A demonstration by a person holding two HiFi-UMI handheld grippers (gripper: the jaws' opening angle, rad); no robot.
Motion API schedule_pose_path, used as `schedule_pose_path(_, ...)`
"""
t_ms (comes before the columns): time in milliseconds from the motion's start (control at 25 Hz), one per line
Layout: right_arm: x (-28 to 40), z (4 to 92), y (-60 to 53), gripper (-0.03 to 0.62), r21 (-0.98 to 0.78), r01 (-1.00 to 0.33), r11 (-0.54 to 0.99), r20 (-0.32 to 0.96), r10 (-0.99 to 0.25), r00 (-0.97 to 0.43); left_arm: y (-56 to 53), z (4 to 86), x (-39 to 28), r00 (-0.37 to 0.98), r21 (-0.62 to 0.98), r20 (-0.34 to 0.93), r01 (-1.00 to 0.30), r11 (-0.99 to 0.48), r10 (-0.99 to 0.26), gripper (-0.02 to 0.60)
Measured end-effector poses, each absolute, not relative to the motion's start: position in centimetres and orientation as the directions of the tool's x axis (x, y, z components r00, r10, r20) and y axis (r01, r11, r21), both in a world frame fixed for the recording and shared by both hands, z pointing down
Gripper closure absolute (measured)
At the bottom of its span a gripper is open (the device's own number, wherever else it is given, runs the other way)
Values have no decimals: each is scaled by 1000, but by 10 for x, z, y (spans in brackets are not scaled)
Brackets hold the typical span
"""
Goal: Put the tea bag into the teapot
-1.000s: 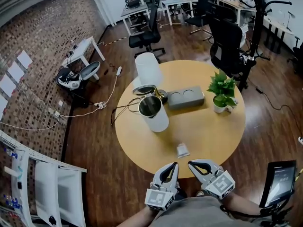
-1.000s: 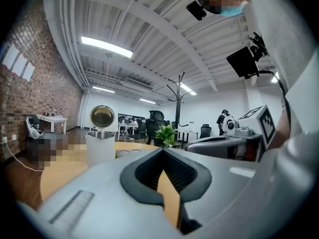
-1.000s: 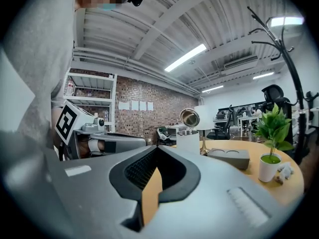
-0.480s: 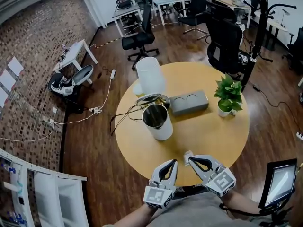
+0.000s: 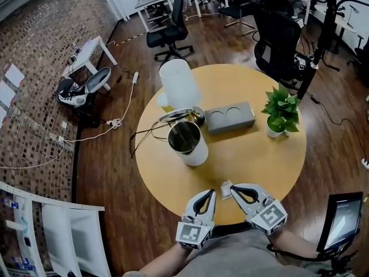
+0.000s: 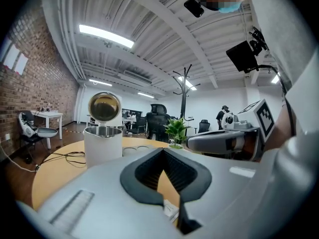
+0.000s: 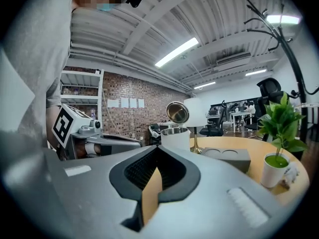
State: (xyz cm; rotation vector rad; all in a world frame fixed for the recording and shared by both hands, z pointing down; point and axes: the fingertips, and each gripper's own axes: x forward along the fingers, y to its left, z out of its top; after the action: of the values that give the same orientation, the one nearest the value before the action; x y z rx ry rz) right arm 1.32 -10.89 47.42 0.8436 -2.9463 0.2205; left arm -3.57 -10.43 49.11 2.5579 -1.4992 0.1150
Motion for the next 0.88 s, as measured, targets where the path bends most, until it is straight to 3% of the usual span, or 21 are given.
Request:
schedule_pose_path(520,20,604,-126,589,-229,-523,821,339,-436,-834,-123,616,-25,478,151,378,-877,-456,-793,580)
schedule_pose_path(880,20,671,-128,589,-289,-534,795,432,-389,-814,-128,678,-21,486,176,468,-870,-461,-738,578)
